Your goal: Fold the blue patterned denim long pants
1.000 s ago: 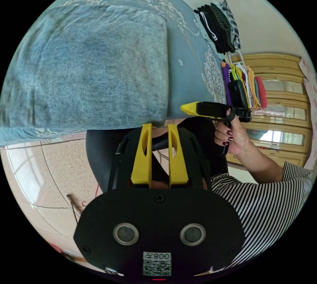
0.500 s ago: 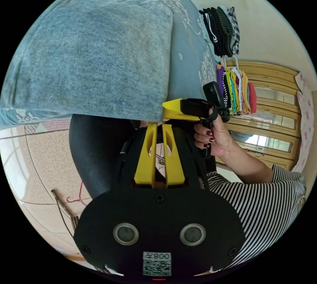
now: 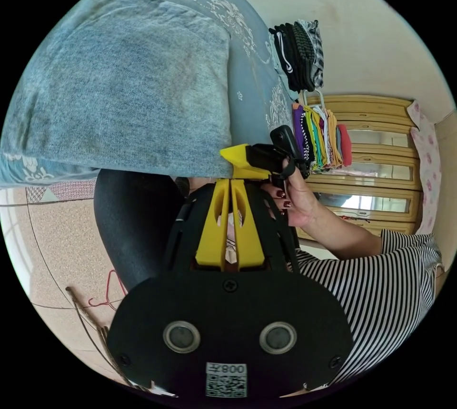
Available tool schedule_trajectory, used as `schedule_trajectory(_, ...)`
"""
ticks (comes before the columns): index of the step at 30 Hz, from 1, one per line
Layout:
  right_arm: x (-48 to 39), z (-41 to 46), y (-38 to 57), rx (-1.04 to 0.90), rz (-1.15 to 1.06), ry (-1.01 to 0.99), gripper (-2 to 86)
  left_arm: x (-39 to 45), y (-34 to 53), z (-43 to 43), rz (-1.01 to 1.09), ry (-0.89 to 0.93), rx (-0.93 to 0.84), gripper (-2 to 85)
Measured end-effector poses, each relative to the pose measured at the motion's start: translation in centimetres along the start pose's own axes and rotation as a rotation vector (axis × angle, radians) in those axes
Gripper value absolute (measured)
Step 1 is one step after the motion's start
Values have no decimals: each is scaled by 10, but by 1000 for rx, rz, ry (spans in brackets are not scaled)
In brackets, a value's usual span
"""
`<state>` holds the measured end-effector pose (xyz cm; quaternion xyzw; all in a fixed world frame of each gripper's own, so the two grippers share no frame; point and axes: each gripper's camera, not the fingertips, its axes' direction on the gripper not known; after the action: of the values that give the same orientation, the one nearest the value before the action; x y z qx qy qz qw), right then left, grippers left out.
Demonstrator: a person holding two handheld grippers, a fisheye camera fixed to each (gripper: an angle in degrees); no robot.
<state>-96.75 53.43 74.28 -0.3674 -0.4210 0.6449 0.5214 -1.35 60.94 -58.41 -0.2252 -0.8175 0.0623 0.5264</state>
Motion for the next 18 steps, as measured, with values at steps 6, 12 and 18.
schedule_trajectory(6,-6,13,-6,1,6,-48,92,-15,22,-7,18,6,14,2)
schedule_trajectory(12,-25,15,-3,-21,-15,-36,60,-51,67,-34,-22,100,116,5)
schedule_trajectory(18,-64,11,-2,-21,-84,-58,44,-132,129,-87,-202,206,337,38)
